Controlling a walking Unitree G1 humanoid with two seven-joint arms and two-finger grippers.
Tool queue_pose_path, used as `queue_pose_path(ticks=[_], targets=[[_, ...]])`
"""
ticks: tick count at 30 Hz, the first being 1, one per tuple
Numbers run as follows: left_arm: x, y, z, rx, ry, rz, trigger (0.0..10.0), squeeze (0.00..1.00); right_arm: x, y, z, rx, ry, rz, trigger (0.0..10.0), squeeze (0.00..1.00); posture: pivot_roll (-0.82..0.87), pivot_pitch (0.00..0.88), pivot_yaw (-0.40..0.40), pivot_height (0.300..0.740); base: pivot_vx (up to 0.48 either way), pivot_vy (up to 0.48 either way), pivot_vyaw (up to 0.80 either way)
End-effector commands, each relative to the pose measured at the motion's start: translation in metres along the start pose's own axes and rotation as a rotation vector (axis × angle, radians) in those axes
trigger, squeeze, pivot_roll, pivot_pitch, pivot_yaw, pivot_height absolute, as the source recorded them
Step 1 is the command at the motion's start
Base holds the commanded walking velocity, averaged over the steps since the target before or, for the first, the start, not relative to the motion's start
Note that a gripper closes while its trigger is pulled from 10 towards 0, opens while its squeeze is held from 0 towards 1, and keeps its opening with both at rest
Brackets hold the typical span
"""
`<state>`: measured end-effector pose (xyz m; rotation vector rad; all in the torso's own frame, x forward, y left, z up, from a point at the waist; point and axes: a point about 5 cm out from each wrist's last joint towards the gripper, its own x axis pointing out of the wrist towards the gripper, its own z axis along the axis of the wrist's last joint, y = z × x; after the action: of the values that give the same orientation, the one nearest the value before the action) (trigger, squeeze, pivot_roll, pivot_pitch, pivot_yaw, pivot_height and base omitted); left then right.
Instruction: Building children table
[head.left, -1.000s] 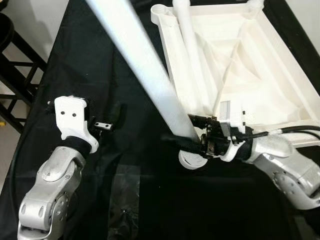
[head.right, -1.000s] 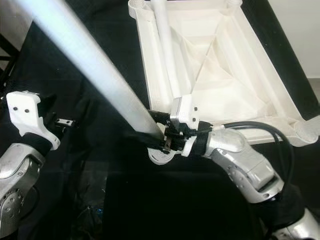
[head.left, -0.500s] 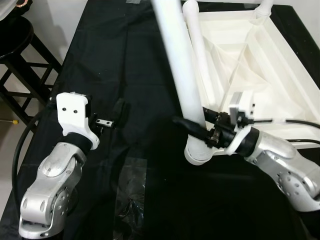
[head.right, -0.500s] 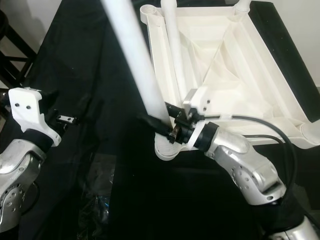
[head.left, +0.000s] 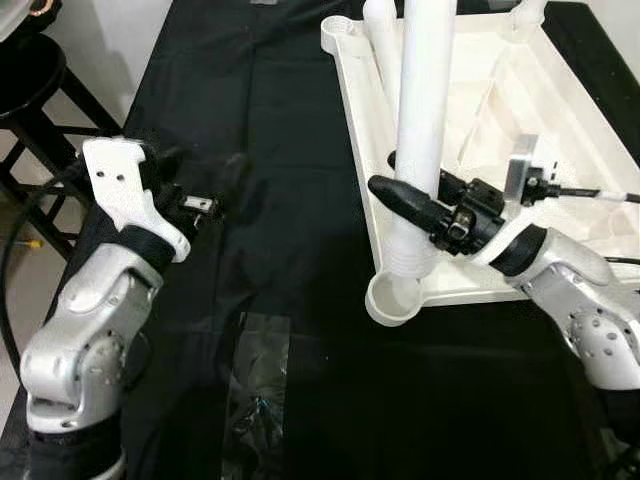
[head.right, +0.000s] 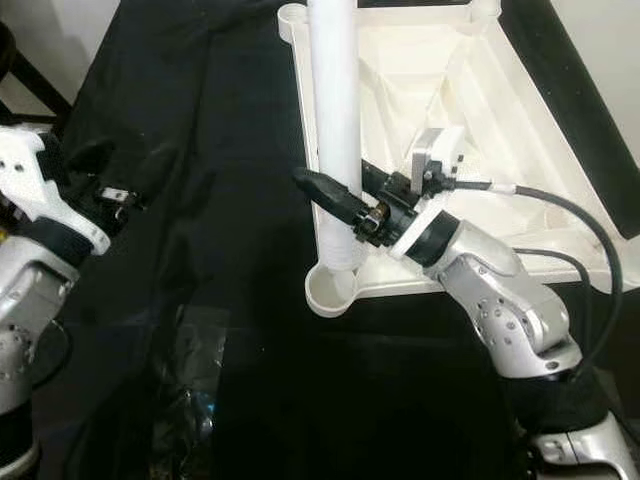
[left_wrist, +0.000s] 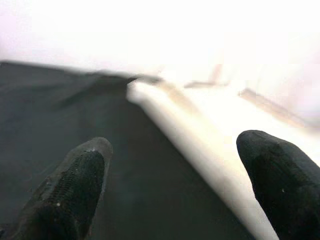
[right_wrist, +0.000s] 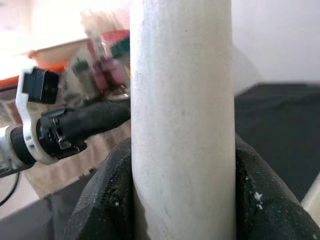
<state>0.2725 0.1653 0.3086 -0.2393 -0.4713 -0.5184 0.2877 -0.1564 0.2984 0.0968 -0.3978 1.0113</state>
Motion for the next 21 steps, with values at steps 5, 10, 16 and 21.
queue_pose_path(ticks=[5, 10, 16, 21], targets=[[0.015, -0.027, 0.024, -0.187, -0.09, -0.356, 10.0, 1.0, 0.016, 0.016, -0.013, -0.09, 0.074, 0.147, 10.0, 0.0, 0.04, 0.217, 0.019, 0.74, 0.0, 0.0, 0.0], [0.03, -0.042, 0.033, -0.228, -0.098, -0.562, 10.0, 1.0, 0.034, 0.023, -0.021, -0.128, 0.081, 0.22, 10.0, 0.0, 0.04, 0.195, 0.023, 0.74, 0.0, 0.0, 0.0], [0.038, -0.047, 0.04, -0.233, -0.108, -0.656, 10.0, 1.0, 0.047, 0.026, -0.022, -0.15, 0.074, 0.258, 10.0, 0.0, 0.04, 0.182, 0.026, 0.74, 0.0, 0.0, 0.0], [0.047, -0.054, 0.045, -0.228, -0.098, -0.731, 10.0, 1.0, 0.054, 0.03, -0.023, -0.171, 0.07, 0.295, 10.0, 0.0, 0.04, 0.176, 0.028, 0.74, 0.0, 0.0, 0.0]])
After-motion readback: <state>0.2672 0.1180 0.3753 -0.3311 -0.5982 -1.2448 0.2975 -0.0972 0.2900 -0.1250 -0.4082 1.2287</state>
